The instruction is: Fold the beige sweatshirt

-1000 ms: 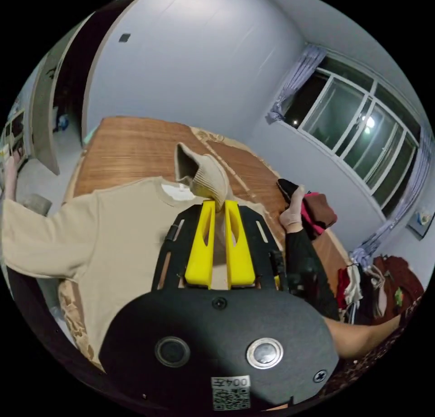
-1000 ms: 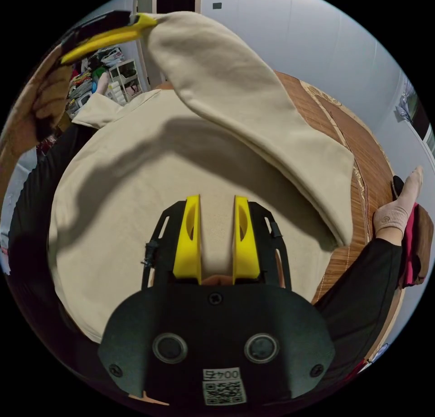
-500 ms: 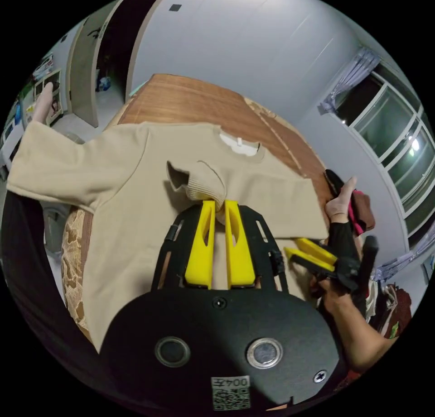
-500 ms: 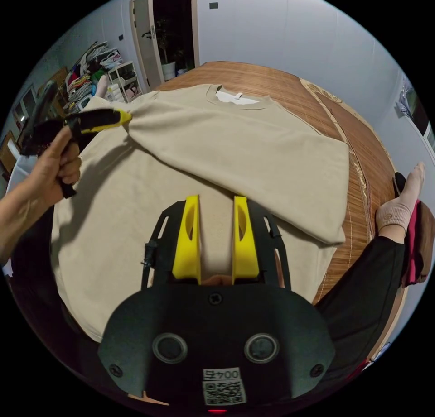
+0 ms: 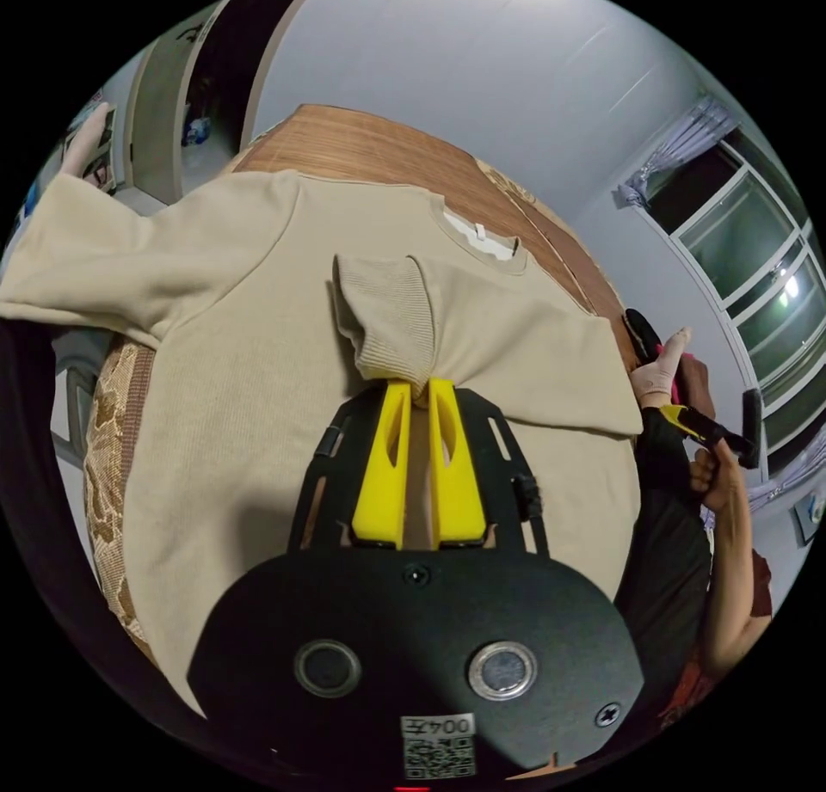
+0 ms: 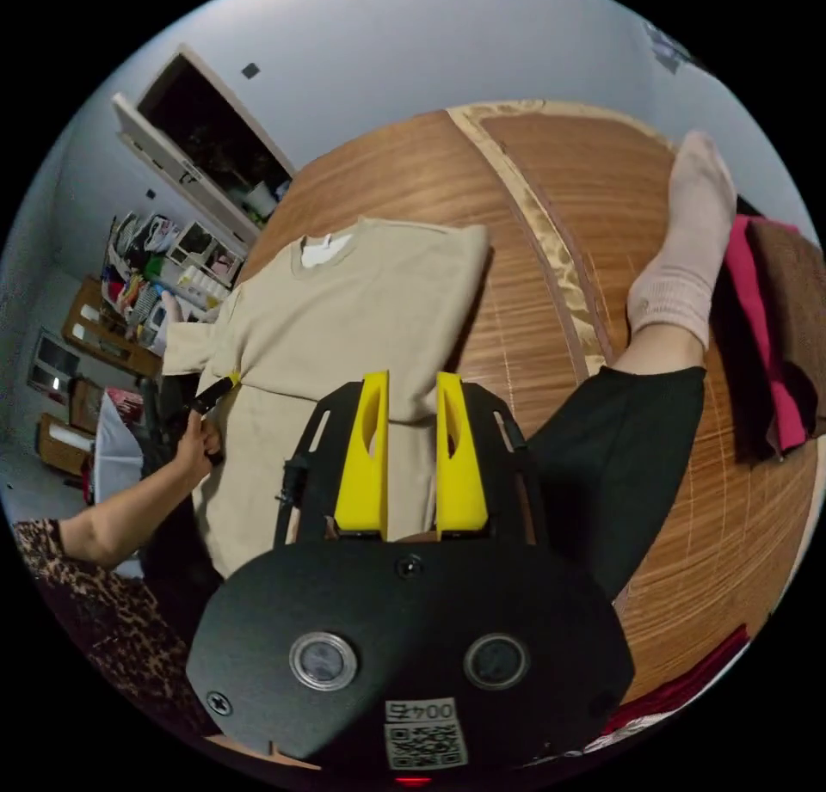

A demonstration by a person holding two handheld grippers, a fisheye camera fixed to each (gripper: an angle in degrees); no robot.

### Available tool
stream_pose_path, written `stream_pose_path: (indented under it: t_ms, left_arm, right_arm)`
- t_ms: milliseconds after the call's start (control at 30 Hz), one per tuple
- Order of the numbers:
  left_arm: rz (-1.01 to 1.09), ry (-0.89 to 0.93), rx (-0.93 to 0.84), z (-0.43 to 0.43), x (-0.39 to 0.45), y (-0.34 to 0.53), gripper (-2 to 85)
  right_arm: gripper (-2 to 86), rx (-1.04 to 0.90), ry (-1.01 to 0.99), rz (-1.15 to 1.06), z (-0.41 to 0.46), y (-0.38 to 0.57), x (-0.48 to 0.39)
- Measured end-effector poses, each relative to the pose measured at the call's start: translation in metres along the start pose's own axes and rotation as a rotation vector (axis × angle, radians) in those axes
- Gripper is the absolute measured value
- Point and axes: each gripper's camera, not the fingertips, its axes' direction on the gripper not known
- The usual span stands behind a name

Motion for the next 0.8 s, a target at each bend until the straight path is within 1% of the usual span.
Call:
stream_pose_path:
  t_ms: [67,133,167,367,500,567,633,700,733,800]
  left_arm:
    - [-0.007,0.003,0.0,0.005,-0.003,0.0,3.0]
    - [-0.008,0.003,0.001,0.008,-0.004,0.0,2.9]
    - [-0.009,0.006,0.0,0.011,-0.006,-0.001,2.9]
    - [-0.014,0.016,0.001,0.022,-0.013,-0.002,2.8]
    - [-0.015,0.018,0.001,0.028,-0.017,-0.002,2.7]
    - [-0.017,0.025,0.002,0.033,-0.021,-0.003,2.6]
    - [-0.013,0.033,-0.002,0.036,-0.024,-0.003,2.6]
    - [-0.012,0.03,-0.002,0.039,-0.025,-0.003,2.5]
    - [-0.011,0.028,-0.003,0.042,-0.026,-0.003,2.5]
    - [-0.013,0.031,-0.003,0.045,-0.029,-0.003,2.5]
  right_arm:
    - [9.9,-0.097,-0.127,0.054,0.006,-0.023,0.039]
    - [10.6,-0.174,-0.241,0.074,0.016,-0.037,0.05]
    - [10.8,-0.211,-0.241,0.081,0.019,-0.044,0.049]
    - [10.1,-0.294,-0.143,0.06,0.018,-0.07,0.02]
    - [5.2,-0.314,-0.052,0.002,0.019,-0.079,-0.012]
    - [3.1,-0.25,0.099,-0.032,0.008,-0.078,-0.041]
    - [2.7,-0.169,0.173,0.055,-0.008,-0.076,-0.039]
    - [3.3,-0.197,0.141,0.123,-0.006,-0.081,-0.03]
    - [4.2,-0.26,0.127,0.134,0.003,-0.087,-0.03]
    - [5.2,-0.245,0.088,0.14,-0.009,-0.09,-0.029]
